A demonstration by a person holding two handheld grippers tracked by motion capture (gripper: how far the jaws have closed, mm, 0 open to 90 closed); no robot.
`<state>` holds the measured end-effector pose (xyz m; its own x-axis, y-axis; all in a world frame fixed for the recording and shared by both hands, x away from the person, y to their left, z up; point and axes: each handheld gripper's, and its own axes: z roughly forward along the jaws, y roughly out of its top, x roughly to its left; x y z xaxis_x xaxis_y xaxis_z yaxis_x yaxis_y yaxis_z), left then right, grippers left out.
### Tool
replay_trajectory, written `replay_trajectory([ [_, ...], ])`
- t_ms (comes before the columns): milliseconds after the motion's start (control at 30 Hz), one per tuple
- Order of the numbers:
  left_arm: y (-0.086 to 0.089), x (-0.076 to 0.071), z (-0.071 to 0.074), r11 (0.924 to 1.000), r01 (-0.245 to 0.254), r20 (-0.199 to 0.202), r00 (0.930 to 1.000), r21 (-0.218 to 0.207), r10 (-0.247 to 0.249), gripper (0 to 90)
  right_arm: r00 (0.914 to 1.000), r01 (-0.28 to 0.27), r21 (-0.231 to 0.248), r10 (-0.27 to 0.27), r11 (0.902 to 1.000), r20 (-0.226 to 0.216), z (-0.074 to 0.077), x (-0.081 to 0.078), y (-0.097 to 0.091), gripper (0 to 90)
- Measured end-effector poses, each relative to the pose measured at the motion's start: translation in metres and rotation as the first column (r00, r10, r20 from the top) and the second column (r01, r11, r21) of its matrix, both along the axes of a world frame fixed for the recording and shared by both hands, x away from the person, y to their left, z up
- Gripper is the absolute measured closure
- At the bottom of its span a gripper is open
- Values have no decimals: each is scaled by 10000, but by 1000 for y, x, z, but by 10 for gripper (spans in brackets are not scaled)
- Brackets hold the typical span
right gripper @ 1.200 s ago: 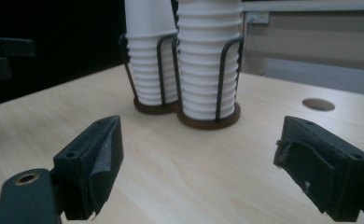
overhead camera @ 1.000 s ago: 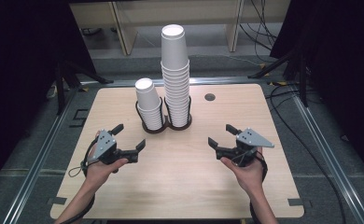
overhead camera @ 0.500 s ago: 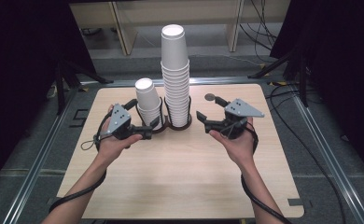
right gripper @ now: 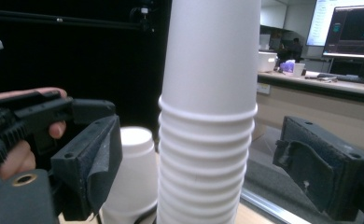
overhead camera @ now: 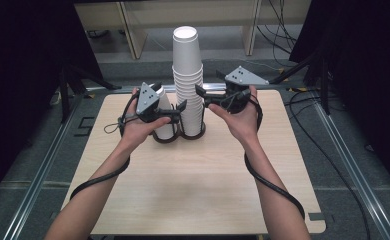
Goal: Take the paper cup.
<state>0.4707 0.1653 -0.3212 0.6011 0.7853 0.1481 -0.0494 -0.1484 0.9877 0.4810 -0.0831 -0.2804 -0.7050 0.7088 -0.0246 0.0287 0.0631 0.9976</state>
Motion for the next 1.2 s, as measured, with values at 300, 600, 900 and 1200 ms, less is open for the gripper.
replay_trajectory([
  [300,-15,25,8,9993,-180,-292,9994,-315,171,0,10000,-86,194,87,9998,-34,26,28,16,147],
  [600,-22,38,11,9990,-353,-383,9987,-265,343,0,9999,-104,47,105,9999,-92,42,49,34,147],
  [900,-24,44,15,9985,-425,-433,9982,-332,410,0,9995,21,42,-20,10000,-308,47,64,43,147],
  [1200,-23,52,17,9979,-420,-624,9973,-497,389,13,9992,-30,-84,26,10000,-402,51,73,52,147],
])
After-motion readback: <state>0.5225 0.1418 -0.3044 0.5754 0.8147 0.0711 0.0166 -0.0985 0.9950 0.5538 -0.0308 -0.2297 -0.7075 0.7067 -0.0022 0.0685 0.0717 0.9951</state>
